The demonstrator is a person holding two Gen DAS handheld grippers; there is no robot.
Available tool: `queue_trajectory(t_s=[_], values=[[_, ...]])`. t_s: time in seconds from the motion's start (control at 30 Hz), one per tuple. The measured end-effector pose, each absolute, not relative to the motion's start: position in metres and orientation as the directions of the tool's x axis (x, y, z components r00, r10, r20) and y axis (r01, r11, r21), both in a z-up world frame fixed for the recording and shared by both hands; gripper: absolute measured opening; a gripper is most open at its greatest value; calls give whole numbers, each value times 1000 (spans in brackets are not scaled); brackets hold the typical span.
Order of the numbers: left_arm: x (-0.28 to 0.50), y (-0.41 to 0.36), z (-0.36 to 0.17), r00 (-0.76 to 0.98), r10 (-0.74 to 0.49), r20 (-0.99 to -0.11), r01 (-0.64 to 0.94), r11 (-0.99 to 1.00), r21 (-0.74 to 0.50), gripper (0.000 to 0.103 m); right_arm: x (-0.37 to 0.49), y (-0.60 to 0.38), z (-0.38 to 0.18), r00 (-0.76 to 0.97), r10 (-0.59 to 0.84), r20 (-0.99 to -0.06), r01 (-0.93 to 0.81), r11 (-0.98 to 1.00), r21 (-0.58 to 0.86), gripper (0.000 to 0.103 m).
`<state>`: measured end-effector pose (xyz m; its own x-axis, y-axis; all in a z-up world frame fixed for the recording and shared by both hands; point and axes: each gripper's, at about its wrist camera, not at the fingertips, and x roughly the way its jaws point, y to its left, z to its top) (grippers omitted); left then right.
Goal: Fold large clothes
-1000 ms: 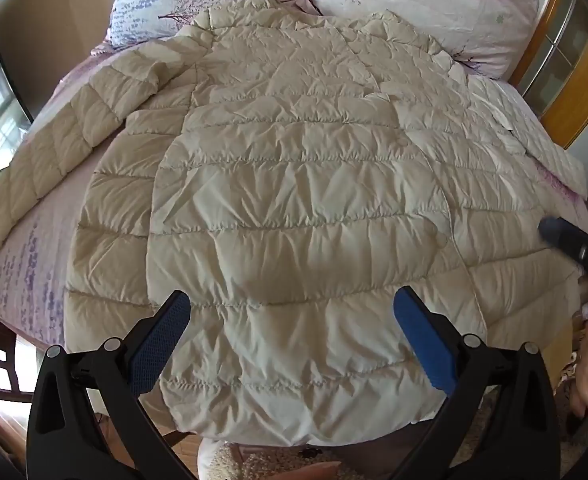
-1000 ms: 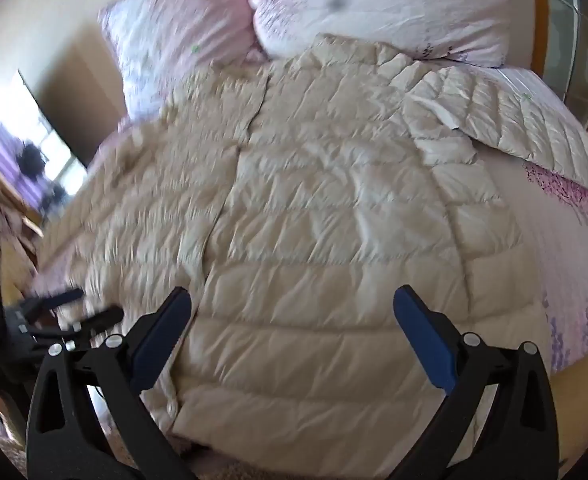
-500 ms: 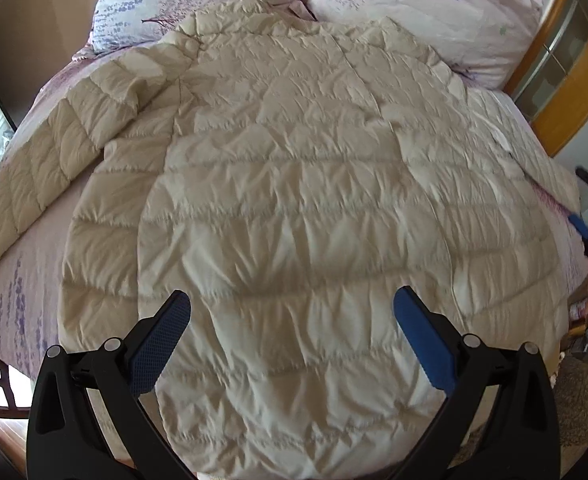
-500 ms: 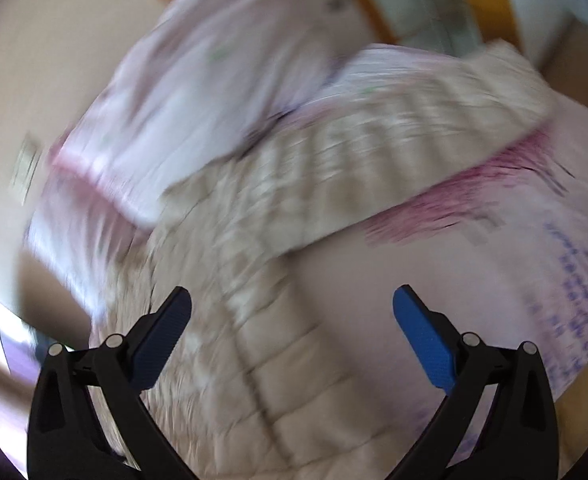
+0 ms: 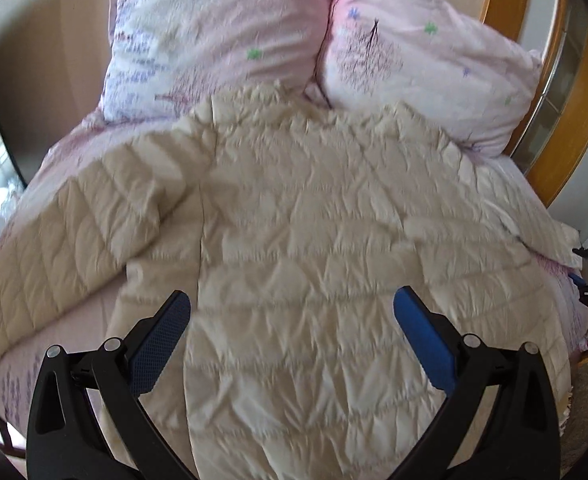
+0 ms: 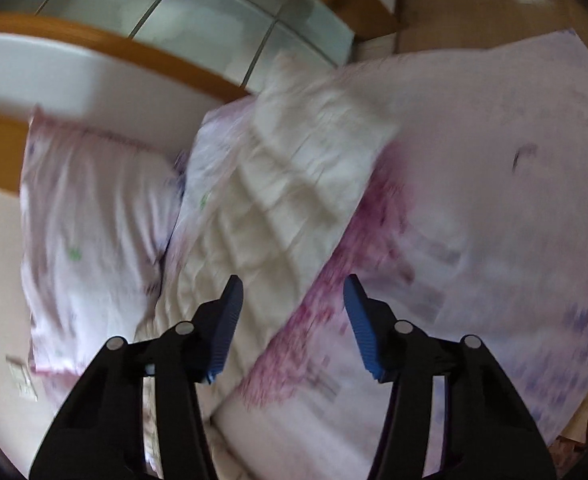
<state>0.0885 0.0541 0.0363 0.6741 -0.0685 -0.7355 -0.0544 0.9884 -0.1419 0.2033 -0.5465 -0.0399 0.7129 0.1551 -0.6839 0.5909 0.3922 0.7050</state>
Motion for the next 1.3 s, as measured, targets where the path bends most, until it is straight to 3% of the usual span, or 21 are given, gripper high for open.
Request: queue_trajectory(t_s=[0.27,0.43,0.57,0.63,0.73,0.9,1.03,1.27,1.3], values=[[116,63,27,662,-156,-733,-16,975,-222,102,212,-579,-48,692,84,-717,644,377,666,35],[123,64,21,660,-192,-727,-1,967,-256,102,226,-573,-32,655,-30,-755,670,486,561,10],[126,66,26,692,-231,-684,25,954,-298,102,239,-547,0,662,-154,-734,638,629,444,5],[129,64,31,698,-250,-671,48,952,-304,102,245,-519,28,707,-194,-680,569,727,384,5],[137,65,36,706,-334,-625,92,918,-387,102,252,-461,66,805,-122,-581,378,860,343,5],[152,63,38,700,-439,-564,110,846,-521,102,250,-340,102,849,200,-490,-43,949,312,5],[170,61,33,657,-549,-517,108,747,-656,102,247,-248,92,743,410,-529,-302,911,282,5],[195,48,17,603,-638,-478,76,643,-762,102,240,-166,58,594,492,-636,-444,860,250,5],[200,45,14,591,-655,-470,70,623,-779,102,236,-159,55,572,502,-648,-467,849,245,10]])
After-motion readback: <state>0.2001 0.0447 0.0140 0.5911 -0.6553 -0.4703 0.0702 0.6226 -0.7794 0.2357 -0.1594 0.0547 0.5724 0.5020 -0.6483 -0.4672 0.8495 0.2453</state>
